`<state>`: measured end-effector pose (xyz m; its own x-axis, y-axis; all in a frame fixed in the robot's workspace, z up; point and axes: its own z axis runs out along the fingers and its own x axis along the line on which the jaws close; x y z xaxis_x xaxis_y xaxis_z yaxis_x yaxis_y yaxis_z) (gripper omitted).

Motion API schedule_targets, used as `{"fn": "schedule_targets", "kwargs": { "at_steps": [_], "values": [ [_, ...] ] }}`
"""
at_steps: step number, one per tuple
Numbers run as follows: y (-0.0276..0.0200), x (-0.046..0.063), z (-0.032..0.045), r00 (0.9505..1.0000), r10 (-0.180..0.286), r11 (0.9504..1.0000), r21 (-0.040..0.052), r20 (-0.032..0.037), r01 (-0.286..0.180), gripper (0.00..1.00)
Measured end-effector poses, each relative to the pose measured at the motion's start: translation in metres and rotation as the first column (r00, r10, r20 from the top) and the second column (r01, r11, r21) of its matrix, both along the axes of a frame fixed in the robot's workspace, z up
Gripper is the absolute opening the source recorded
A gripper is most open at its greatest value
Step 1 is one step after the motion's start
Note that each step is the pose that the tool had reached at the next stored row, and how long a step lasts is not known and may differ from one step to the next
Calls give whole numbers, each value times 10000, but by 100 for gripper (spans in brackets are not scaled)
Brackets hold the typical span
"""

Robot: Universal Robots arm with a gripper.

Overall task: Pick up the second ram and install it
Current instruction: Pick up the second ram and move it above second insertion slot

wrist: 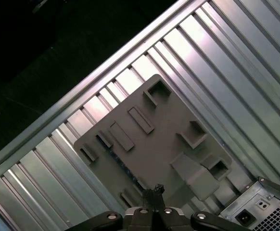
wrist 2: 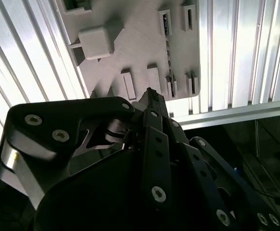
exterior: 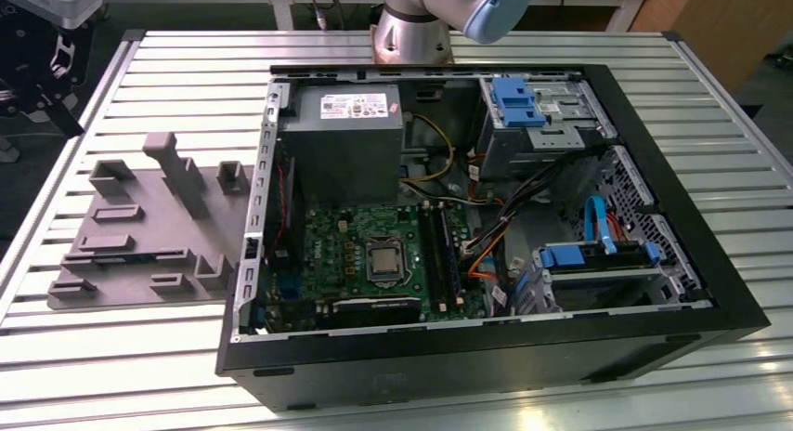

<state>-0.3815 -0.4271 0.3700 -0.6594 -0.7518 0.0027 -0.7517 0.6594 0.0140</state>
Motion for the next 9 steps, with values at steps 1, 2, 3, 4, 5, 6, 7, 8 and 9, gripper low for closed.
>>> {"fn": "schedule_targets", "kwargs": {
  "at_steps": [1, 2, 3, 4, 5, 6, 7, 8, 9],
  "values": [
    [0, 0, 0, 10000, 12, 10000, 0, 0, -12, 11],
    [0, 0, 0, 10000, 51, 10000, 0, 0, -51, 11],
    [0, 0, 0, 9999, 129, 9999, 0, 0, -129, 11],
    [0, 0, 0, 9997, 248, 9997, 0, 0, -248, 11],
    [0, 0, 0, 9993, 387, 9993, 0, 0, -387, 11],
    [0, 0, -1, 9985, 545, 9985, 0, 1, -545, 11],
    [0, 0, -1, 9974, 718, 9974, 0, 0, -718, 11],
    [0, 0, -1, 9961, 886, 9961, 0, 0, -886, 11],
    [0, 0, -1, 9944, 1053, 9944, 0, 0, -1053, 11]
  ]
}}
